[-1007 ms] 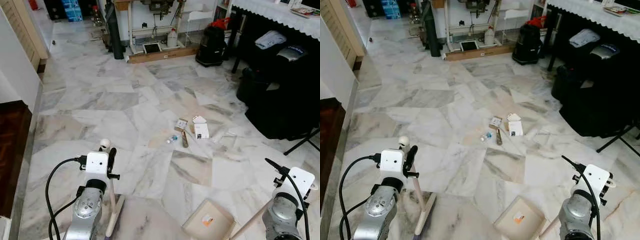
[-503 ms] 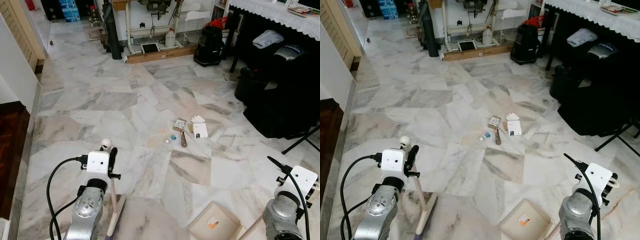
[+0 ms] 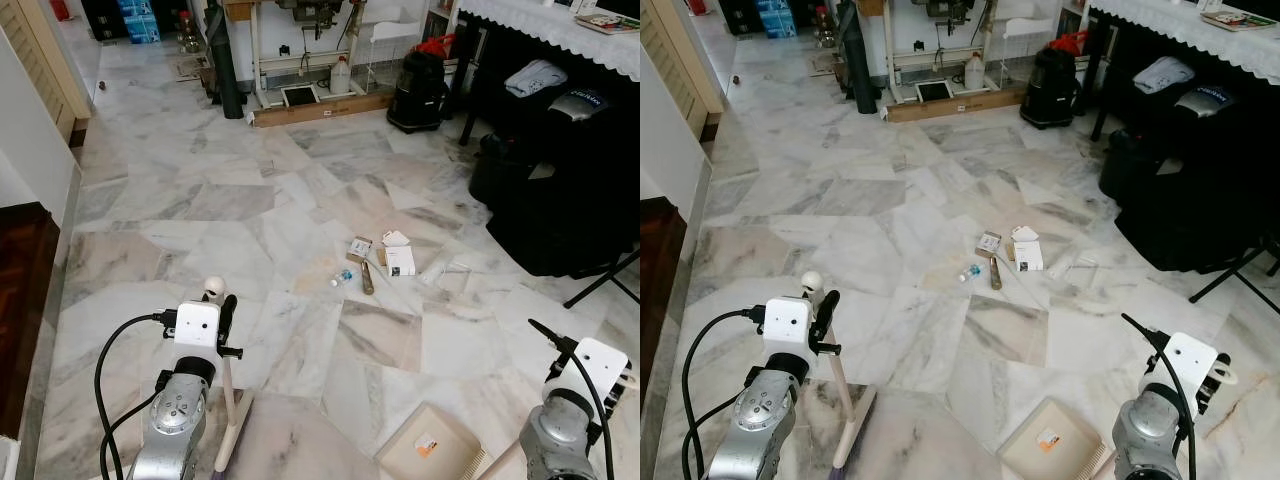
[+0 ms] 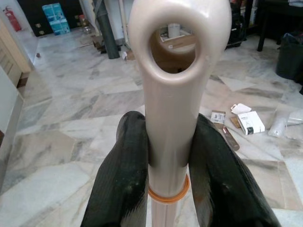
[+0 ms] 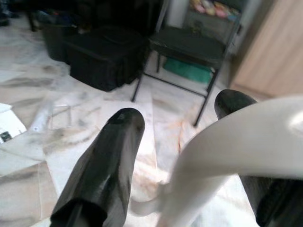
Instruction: Sweep floor
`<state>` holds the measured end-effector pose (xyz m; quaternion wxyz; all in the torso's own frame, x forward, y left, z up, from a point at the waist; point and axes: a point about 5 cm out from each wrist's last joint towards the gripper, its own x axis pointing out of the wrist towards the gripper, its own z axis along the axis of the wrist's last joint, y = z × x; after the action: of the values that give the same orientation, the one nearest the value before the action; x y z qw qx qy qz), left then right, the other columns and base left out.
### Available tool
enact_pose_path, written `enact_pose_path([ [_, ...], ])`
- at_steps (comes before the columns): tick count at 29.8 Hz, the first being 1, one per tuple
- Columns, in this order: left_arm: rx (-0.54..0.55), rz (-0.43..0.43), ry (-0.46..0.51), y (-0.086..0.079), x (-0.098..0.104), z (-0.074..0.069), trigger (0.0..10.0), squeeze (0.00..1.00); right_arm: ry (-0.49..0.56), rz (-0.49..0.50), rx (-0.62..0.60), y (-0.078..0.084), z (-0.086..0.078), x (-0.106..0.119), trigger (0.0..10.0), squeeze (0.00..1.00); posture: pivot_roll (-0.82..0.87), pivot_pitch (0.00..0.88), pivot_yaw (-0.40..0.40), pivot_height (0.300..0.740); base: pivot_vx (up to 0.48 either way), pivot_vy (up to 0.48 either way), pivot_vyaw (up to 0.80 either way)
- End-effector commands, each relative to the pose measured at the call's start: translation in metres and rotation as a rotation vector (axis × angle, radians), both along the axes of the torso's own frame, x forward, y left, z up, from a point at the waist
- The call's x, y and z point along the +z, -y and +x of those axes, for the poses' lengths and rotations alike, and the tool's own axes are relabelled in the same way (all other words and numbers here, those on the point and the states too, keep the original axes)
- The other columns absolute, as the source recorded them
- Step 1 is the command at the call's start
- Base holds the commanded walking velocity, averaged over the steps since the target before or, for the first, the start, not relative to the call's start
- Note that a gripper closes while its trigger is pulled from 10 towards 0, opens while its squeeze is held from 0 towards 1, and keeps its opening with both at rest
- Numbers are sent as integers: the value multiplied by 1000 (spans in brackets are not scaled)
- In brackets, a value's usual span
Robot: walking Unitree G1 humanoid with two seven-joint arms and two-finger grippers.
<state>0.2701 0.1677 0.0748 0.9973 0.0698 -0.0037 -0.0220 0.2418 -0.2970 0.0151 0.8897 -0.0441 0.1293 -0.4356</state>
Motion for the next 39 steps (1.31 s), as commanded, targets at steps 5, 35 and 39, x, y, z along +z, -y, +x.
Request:
enact_pose_path([
  [5,-21,-9,19,2,6,5,10000,0,-26,9,-68,4,-7,-4,10000,1000,-12,0,4,740,0,0,0],
  [35,-67,-20,18,13,1,22,10000,0,-3,10,-28,2,-28,-13,10000,0,-70,0,11,740,0,0,0],
  [39,-60,-15,21,11,2,23,10000,0,-10,14,-25,1,-28,-14,10000,0,-68,0,12,740,0,0,0],
])
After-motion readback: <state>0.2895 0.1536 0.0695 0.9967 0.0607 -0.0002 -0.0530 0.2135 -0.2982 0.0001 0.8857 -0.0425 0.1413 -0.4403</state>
